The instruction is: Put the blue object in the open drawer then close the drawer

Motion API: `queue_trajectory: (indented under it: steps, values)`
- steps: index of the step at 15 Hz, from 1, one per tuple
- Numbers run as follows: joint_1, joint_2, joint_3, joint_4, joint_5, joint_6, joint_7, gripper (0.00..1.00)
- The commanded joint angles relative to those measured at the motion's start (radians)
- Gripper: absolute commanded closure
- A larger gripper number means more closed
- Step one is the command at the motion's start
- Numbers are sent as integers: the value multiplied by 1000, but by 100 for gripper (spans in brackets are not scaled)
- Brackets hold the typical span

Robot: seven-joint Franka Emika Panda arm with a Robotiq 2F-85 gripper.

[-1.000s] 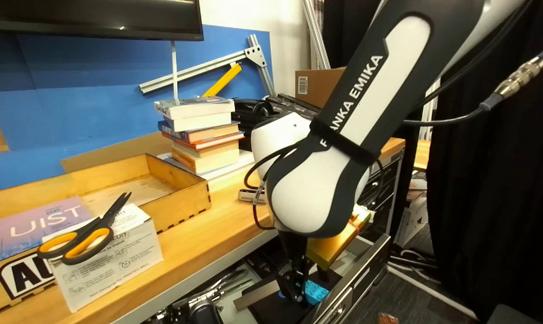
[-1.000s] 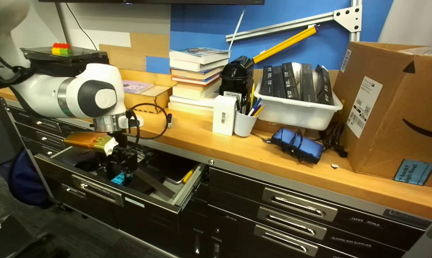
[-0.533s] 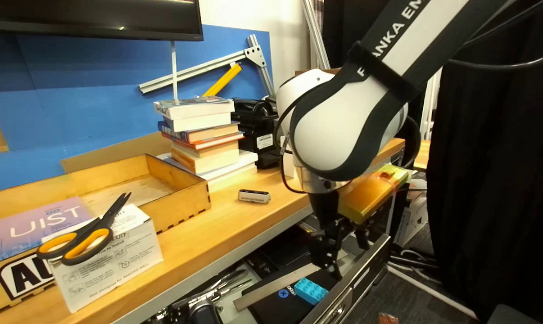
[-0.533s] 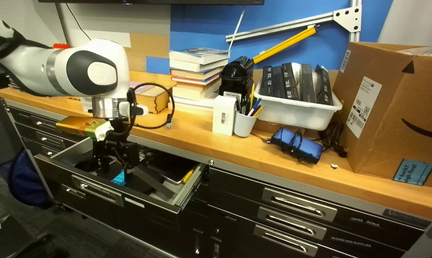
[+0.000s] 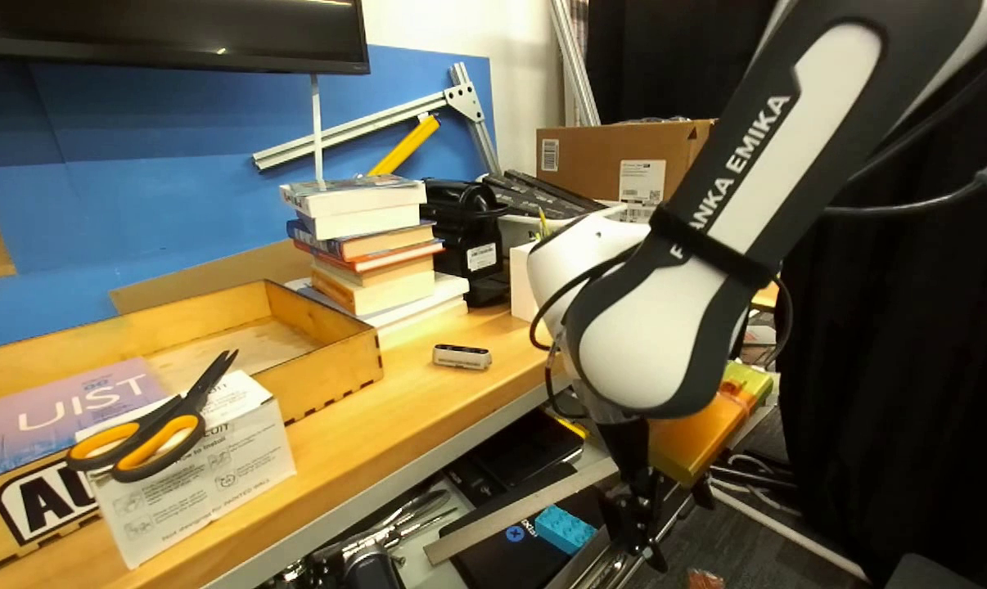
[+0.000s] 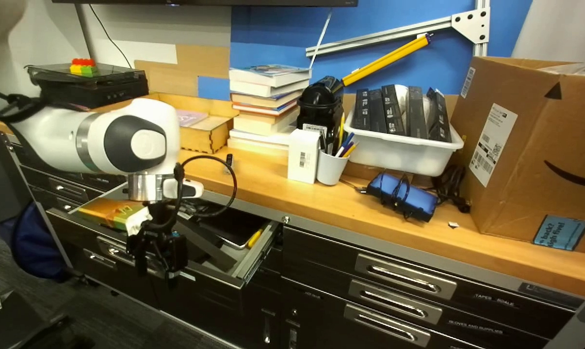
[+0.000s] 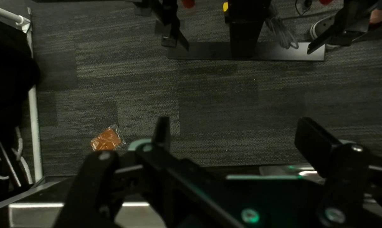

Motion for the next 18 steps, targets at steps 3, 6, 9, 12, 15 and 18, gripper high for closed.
queue_trajectory:
  steps: [3,6,9,12,15,18]
  values:
    - [64,96,-24,-3,-114,260,258,0]
    - [109,129,-41,46,-124,341,369,0]
    - [155,161,-65,102,-162,382,466,0]
    - [203,206,-98,171,-231,398,566,0]
    - [253,259,-136,235,-326,406,657,0]
    - [289,317,-153,320,-402,397,731,0]
